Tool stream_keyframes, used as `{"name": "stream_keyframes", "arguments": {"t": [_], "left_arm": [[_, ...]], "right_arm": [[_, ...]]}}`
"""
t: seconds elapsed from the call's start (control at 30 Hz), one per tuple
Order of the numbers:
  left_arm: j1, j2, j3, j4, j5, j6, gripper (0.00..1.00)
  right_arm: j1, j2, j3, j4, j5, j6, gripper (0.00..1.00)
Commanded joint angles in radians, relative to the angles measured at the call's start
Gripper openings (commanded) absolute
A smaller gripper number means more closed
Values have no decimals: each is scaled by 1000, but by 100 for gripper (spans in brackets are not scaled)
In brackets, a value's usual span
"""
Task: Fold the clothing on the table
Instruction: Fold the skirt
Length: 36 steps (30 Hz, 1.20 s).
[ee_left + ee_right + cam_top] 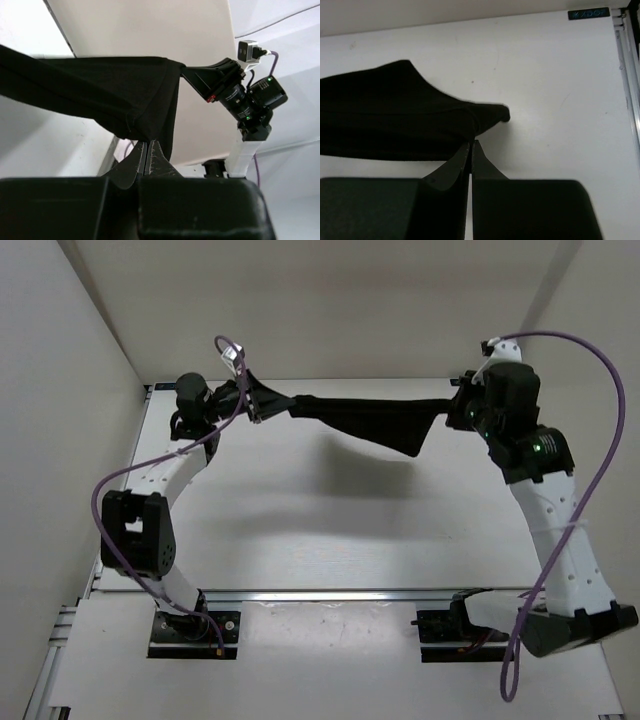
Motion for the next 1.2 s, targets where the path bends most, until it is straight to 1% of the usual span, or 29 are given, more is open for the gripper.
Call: {"name": "stream_keyframes", "arguments": {"t": [0.0,0.03,0.1,0.13,0.17,0.2,0.27,0.33,0.37,0.4,0.43,0.47,0.5,0.53,0.57,0.6,0.63,0.7,0.73,0.77,0.8,0.87,0.9,1.0,1.07,1.17], "left_arm": [[48,-183,-131,177,23,-80,0],[48,-234,-182,191,32,-87,0],[54,-289,-216,236,47,-117,0],[47,-320,-230,257,61,-151,0],[51,-331,-235,312,63,-206,0],[44,-354,-238,351,67,-223,0],[45,-385,-223,363,75,-271,0],[45,-380,-210,281,75,-251,0],[51,-371,-197,236,67,-193,0],[48,-365,-190,96,70,-101,0],[47,-344,-186,-40,35,-47,0],[42,-324,-189,-99,3,35,0],[43,-290,-199,-217,-28,123,0],[33,-269,-195,-315,-84,204,0],[15,-218,-196,-348,-142,231,0],[11,-151,-187,-406,-167,275,0],[-10,-109,-172,-411,-195,284,0],[-36,77,-103,-413,-217,286,0],[-54,121,-56,-376,-217,260,0],[-68,208,-34,-335,-215,240,0],[-79,279,10,-315,-221,196,0],[-88,369,101,-215,-223,106,0],[-94,418,128,-204,-218,90,0],[-101,498,236,-209,-215,64,0],[-99,514,262,-232,-207,80,0],[-98,490,197,-212,-204,81,0]], "right_arm": [[38,-172,-71,-20,129,-3,0],[63,-195,-103,-25,125,7,0],[106,-284,-126,-38,124,20,0],[123,-303,-131,-45,127,29,0],[146,-327,-129,-57,133,28,0],[164,-339,-119,-64,142,26,0],[173,-326,-85,-95,153,21,0],[151,-280,-59,-112,150,11,0],[108,-268,-42,-123,110,5,0],[83,-233,-40,-127,45,-2,0],[8,-191,-47,-123,0,-5,0],[-76,-173,-57,-108,-117,-3,0],[-118,-137,-98,-76,-229,4,0],[-188,-107,-149,-60,-278,23,0],[-228,-65,-178,-13,-354,32,0],[-233,-38,-206,33,-390,44,1],[-247,10,-232,70,-407,52,0],[-247,102,-237,124,-433,54,0],[-258,161,-219,138,-444,60,0],[-258,232,-182,147,-447,54,0],[-253,258,-163,150,-435,48,0],[-258,361,-93,156,-422,41,0],[-258,375,-80,155,-428,38,0],[-258,436,-39,147,-425,46,1],[-258,434,-54,132,-418,41,0],[-241,397,-137,126,-414,47,0]]}}
